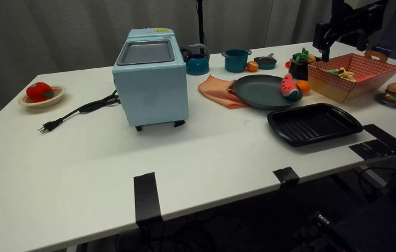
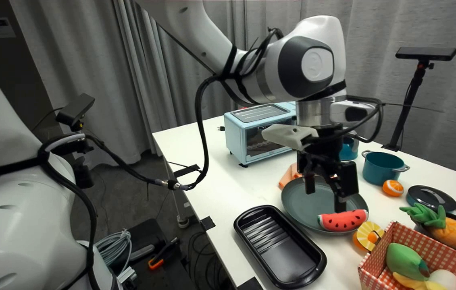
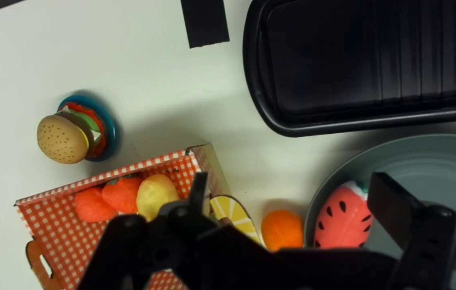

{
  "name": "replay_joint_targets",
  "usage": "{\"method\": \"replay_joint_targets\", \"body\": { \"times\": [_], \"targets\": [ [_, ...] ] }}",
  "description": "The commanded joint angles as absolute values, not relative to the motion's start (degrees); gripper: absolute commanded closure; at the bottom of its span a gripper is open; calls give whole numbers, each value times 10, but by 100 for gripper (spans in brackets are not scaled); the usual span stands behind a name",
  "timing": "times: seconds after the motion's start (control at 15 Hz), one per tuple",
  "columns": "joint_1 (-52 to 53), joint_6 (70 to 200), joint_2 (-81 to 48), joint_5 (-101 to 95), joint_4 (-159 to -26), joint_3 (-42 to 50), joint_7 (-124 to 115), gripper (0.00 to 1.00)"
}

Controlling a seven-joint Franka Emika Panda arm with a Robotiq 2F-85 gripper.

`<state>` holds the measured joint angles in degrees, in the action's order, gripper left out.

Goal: Pick the duck from the basket and put it on the plate

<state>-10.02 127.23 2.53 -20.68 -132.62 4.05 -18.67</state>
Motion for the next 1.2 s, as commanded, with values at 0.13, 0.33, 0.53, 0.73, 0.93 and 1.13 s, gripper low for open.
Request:
{"method": "replay_joint_targets", "body": {
  "times": [0.13,0.33,0.53,0.73,0.93,1.13],
  "targets": [
    [-109,1284,-67,-219,-1236,95,-202,0],
    [-112,1288,-103,-219,-1200,125,-211,0],
    [-114,1292,-133,-216,-1171,150,-228,0],
    [-110,1285,-122,-204,-1184,156,-213,0],
    [-112,1286,-130,-204,-1178,160,-214,0],
    [-106,1289,-147,-211,-1170,160,-238,0]
  ]
}}
